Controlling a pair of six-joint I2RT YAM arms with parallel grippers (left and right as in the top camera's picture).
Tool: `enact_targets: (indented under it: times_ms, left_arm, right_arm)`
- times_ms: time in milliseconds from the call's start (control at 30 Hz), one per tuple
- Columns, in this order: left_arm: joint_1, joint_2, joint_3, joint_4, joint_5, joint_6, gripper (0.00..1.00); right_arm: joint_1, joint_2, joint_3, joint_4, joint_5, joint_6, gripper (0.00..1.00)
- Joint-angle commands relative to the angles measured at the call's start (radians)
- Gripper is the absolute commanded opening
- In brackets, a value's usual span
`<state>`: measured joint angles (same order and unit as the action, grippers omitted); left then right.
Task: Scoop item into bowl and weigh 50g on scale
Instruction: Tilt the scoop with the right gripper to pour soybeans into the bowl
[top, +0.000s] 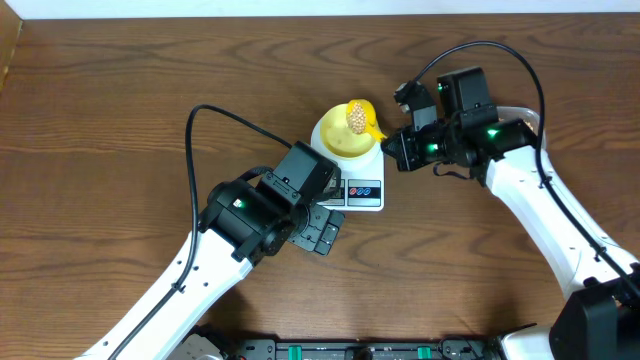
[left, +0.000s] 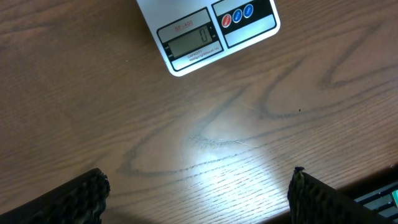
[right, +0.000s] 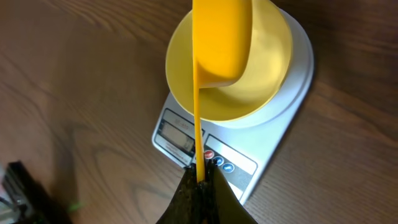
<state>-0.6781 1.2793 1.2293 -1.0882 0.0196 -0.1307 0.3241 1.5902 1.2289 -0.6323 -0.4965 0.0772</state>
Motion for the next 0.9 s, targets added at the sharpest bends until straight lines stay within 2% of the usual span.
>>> enact_targets:
  times_ms: [0,400,867]
  left_arm:
    - [-0.002,-0.004,0.024,0.0,-0.013,0.005,0.94]
    - [-0.002,-0.004,0.024,0.0,-0.013,0.005,0.94]
    - [-0.002,-0.004,0.024,0.0,-0.012,0.005,0.94]
  right_arm:
    - [0.027,0.005,0.02,-0.003,0.062,-0.033,0.01]
    - [0.064,0.005,0.02,-0.011,0.203,-0.074,0.01]
    - [0.101,0.005,0.02,0.016,0.262,-0.128,0.01]
